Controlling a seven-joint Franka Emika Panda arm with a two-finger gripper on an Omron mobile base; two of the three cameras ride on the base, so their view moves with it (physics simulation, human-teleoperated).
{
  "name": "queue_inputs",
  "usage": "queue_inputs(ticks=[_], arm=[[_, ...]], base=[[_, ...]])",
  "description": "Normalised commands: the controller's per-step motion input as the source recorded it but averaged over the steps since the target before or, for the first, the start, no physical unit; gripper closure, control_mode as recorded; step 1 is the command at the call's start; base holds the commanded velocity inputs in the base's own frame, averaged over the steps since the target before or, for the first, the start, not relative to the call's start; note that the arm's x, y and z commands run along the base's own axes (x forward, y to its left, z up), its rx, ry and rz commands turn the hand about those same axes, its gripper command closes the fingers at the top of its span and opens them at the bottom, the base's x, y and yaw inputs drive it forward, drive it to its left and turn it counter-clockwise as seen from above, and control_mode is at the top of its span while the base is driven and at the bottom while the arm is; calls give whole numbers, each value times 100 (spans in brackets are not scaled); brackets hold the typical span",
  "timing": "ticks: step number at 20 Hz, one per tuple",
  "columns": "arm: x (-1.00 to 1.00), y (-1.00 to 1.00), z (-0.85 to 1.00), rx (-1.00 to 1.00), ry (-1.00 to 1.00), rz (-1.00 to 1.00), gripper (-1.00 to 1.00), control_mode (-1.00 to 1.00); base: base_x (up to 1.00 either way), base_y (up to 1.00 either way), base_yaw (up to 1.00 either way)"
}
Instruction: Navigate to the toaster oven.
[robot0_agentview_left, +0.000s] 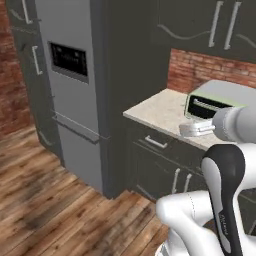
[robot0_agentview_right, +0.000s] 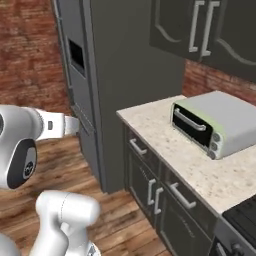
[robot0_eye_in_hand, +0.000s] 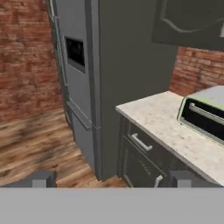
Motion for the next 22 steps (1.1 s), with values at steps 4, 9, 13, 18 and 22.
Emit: queue_inputs(ticks=[4,9,13,18,22], arm=[[0,0,0,0,0,0,-100,100],[0,0,0,0,0,0,-100,100],[0,0,0,0,0,0,-100,100],[0,0,0,0,0,0,-100,100],[0,0,0,0,0,0,-100,100]], base=[[26,42,-90],[30,43,-88],[85,84,-70],[93,62,-45],[54,37,-20]])
